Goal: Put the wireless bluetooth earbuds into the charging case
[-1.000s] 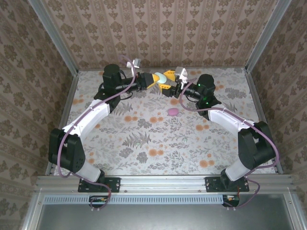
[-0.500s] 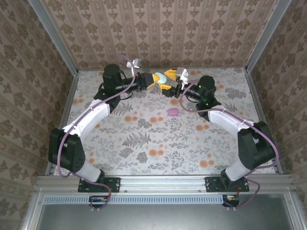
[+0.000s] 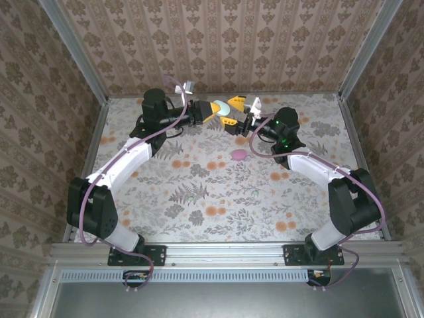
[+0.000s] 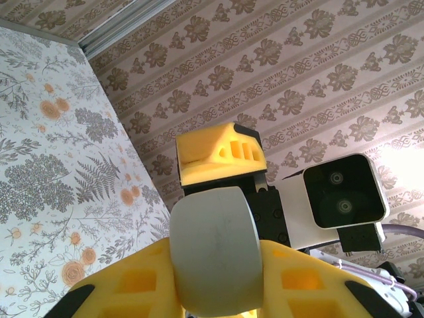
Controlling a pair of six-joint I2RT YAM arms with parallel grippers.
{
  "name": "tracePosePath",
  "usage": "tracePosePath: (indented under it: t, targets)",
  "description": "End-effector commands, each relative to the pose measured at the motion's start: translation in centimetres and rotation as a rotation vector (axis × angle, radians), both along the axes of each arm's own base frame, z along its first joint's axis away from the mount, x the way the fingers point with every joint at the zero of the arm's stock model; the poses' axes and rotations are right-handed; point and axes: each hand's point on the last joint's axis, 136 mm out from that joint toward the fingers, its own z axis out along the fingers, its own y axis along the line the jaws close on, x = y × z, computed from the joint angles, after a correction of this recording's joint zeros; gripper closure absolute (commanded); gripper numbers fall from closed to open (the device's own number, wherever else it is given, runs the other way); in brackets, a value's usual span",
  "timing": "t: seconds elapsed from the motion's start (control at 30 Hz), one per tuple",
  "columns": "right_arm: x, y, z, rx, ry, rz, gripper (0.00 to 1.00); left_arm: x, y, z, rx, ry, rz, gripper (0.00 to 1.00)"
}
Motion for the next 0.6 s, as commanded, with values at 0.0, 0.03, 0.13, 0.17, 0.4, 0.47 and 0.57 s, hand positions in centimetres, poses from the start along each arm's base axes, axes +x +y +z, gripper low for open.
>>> tracePosePath:
  t: [0.0,0.03,0.13,0.17,0.4,0.47,0.57]
  targets:
    - [-0.86,0.24,2.47,0.024,-0.075,0.016,0.35,-0.60,0.21,1.40,-0.020,-0.033,-0.007,0.85]
    - [-0.90,0.43,2.42,0.020,-0.074,0.024,0.36,-0.57,0.22,1.46,-0.021,-0.033,-0.006,0.85]
    - [-0.83,0.67,2.31,0.012,-0.072,0.027,0.38,-0.59,0.15,1.46,-0.021,-0.034,-0.009,0.84]
    - [-0.82,0.78,2.27,0.012,-0.070,0.029,0.38,-0.54,0.19,1.46,-0.021,-0.031,-0.008,0.85]
    - [-0.72,0.94,2.26,0.009,-0.066,0.030,0.44,-0.56,0.12,1.32,-0.020,-0.029,-0.010,0.85]
    - [-0.71,1.06,2.13,-0.002,-0.060,0.034,0.44,-0.59,0.10,1.46,-0.021,-0.032,-0.011,0.85]
    - [-0.58,1.21,1.94,-0.007,-0.053,0.035,0.46,-0.60,0.07,1.47,-0.021,-0.031,-0.013,0.84]
